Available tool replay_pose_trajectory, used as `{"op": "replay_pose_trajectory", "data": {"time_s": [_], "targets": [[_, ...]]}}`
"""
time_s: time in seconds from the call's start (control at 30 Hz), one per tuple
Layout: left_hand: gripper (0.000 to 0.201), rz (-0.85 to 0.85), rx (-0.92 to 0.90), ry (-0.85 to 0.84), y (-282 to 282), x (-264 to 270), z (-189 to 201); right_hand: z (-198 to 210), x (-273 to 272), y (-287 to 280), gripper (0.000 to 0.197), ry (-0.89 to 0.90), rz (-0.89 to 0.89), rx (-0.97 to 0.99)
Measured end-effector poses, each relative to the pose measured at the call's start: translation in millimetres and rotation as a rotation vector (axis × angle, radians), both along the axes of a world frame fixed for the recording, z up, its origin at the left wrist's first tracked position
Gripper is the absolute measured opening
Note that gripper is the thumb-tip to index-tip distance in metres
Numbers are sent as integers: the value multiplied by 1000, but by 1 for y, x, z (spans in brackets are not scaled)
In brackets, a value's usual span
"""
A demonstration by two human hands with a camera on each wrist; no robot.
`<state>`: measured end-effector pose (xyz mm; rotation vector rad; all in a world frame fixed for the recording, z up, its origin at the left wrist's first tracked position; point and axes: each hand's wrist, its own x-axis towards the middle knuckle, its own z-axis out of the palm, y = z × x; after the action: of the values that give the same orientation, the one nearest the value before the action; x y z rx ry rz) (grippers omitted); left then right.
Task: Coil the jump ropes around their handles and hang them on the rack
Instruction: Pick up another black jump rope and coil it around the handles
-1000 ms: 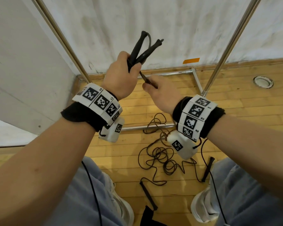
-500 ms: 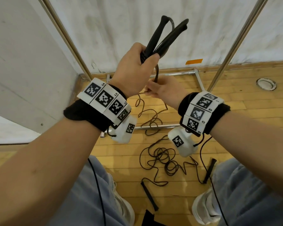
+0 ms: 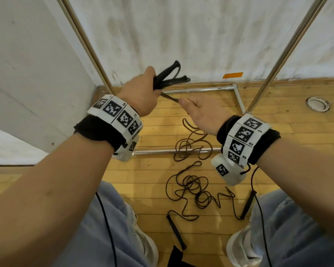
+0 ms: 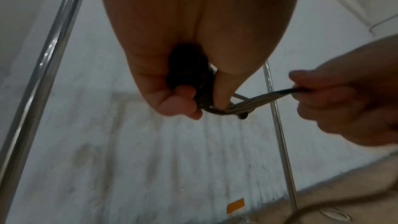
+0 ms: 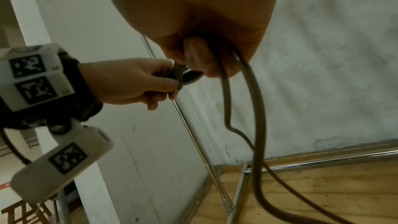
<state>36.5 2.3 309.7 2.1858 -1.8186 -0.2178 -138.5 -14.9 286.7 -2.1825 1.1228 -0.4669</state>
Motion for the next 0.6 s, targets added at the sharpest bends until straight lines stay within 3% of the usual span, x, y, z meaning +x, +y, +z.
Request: {"op": "replay_pose_trajectory", "data": {"time_s": [0.13,0.33,0.5,0.6], "targets": [[27,-87,208,36,0,-5,-11,9,-4,-4,44,-93,-48,-8],[26,-188,328,-20,4,-27,-21,13,-6,-12,46,-153,-111,73],[55,-255,210,-31,5,-35,-30,20,-7,-16,41,-355,-87,346],[42,-203,132,-78,3,-37,-39,22,-8,-14,35,-411,-26,486]]}}
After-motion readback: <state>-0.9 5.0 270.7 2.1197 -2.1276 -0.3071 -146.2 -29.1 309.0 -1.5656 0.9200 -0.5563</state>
